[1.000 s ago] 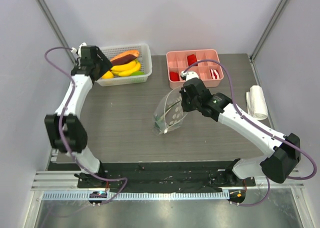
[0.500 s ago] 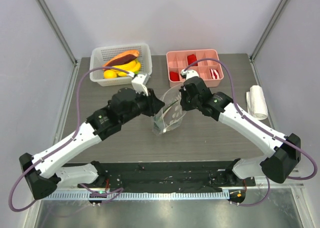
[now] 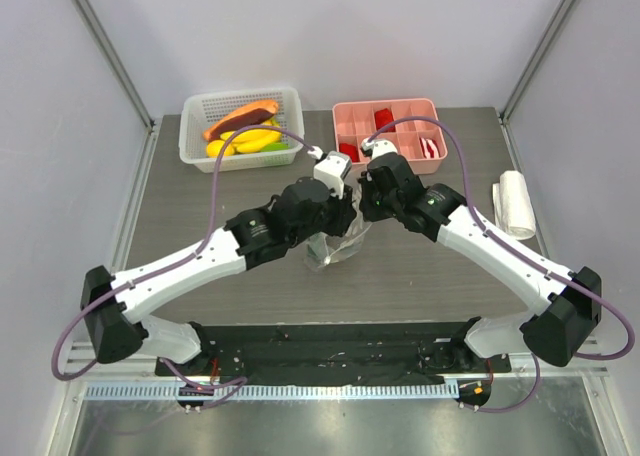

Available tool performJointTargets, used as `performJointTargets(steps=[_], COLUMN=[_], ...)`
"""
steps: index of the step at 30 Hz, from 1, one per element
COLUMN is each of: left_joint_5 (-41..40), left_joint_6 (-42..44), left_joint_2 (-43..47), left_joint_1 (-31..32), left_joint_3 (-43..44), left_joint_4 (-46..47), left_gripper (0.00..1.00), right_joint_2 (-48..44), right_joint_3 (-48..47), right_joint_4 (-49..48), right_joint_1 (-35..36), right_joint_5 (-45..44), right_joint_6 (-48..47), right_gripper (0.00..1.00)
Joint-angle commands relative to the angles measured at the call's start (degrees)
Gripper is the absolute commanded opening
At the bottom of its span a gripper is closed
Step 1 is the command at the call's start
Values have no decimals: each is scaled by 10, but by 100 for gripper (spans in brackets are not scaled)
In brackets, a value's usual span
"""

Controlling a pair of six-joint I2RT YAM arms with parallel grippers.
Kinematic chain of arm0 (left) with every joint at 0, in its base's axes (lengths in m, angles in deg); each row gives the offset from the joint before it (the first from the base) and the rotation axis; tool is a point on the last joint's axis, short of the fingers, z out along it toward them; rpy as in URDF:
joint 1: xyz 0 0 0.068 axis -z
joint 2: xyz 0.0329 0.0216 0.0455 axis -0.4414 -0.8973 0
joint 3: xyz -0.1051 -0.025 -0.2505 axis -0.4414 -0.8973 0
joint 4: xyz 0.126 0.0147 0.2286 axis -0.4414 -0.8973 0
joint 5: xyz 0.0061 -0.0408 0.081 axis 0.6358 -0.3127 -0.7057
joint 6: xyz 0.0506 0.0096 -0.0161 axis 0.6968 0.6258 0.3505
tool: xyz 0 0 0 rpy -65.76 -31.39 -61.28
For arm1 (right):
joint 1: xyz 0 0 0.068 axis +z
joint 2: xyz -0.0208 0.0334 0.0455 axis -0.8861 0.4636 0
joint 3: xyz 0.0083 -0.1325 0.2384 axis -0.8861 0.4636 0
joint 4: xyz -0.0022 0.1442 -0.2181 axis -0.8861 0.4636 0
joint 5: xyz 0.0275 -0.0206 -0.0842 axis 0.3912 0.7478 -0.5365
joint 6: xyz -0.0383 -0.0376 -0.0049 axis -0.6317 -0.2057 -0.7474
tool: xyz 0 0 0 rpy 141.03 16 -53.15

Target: Open the zip-top bag and remove the fake food

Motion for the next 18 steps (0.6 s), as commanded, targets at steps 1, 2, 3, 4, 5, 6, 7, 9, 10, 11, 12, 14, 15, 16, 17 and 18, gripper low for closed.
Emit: performJointTargets(steps=[1, 2, 3, 4, 5, 6, 7, 9, 10, 11, 12, 14, 15, 16, 17, 18], left_joint_5=[-31, -30, -31, -35, -41, -55, -56, -50, -55, -61, -66, -81, -90, -102, -107, -111], left_joint_6=[29, 35, 40, 43, 45, 47, 50, 65, 69, 70, 71, 72, 70, 70, 72, 74], left_joint_2=[-45, -48, -52, -54, -61, -62, -64, -70, -74, -83, -87, -91, -92, -91, -90, -92], left_joint_1=[-1, -1, -2, -4, -5, -7, -9, -12, -12, -12, -12, -12, -12, -12, -13, -13], left_joint_3=[37, 35, 28, 28, 28, 28, 21, 14, 14, 16, 16, 9, 4, 0, -9, -13], left_joint_4=[-13, 3, 12, 14, 11, 10, 13, 26, 24, 19, 17, 19, 21, 24, 27, 28], left_gripper=[35, 37, 37, 38, 37, 37, 37, 39, 41, 43, 44, 45, 45, 45, 45, 46], right_joint_2=[-1, -1, 0, 0, -1, -2, -3, -5, -5, -5, -5, -5, -4, -5, -4, -5], right_joint_3=[-30, -30, -30, -31, -31, -31, -30, -29, -28, -28, -28, -26, -27, -28, -28, -28], right_joint_4=[-14, -14, -14, -14, -14, -13, -12, -12, -12, -12, -12, -12, -12, -12, -12, -12], right_joint_1=[1, 2, 1, 2, 1, 2, 2, 2, 1, 2, 2, 1, 2, 1, 2, 2], right_joint_5=[4, 5, 5, 5, 6, 4, 4, 2, 2, 2, 2, 2, 1, 1, 0, -1], right_joint_6=[3, 1, 1, 1, 1, 0, 0, -1, -1, -1, -1, -1, -1, -1, -3, -4], right_gripper=[1, 1, 1, 1, 1, 1, 1, 1, 1, 1, 1, 1, 1, 1, 1, 1])
